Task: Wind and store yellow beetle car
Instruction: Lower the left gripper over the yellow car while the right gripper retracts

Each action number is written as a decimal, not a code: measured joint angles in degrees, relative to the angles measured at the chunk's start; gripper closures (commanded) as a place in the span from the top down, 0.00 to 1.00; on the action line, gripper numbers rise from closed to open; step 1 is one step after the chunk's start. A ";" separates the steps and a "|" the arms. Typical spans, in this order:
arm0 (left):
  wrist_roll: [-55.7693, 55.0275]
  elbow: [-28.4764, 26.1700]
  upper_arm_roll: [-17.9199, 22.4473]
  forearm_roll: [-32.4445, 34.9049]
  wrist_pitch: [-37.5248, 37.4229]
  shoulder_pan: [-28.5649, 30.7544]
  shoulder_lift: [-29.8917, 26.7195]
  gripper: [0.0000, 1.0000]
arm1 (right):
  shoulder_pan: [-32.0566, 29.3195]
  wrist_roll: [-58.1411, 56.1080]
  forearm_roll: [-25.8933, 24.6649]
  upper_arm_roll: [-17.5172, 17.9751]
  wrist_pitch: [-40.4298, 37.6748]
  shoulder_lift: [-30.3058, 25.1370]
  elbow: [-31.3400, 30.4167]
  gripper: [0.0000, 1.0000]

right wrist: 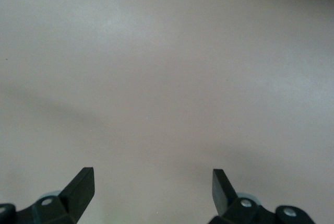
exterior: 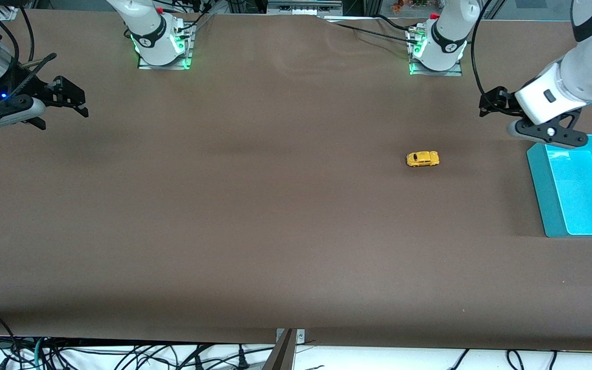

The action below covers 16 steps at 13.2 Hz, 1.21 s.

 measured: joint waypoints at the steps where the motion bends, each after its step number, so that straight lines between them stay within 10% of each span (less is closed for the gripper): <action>1: 2.32 -0.01 -0.76 0.00 -0.10 -0.05 0.11 1.00 | 0.10 0.53 0.00 -0.04 -0.66 0.00 0.37 1.00; 9: 24.77 -4.99 -1.94 0.00 5.91 0.04 0.31 1.00 | 0.32 5.20 -0.03 -0.10 -2.21 0.00 1.38 1.00; 16: 39.27 -20.04 -5.26 0.00 20.81 -0.08 -0.44 1.00 | 0.55 6.50 -1.25 -0.09 -2.39 0.00 2.67 1.00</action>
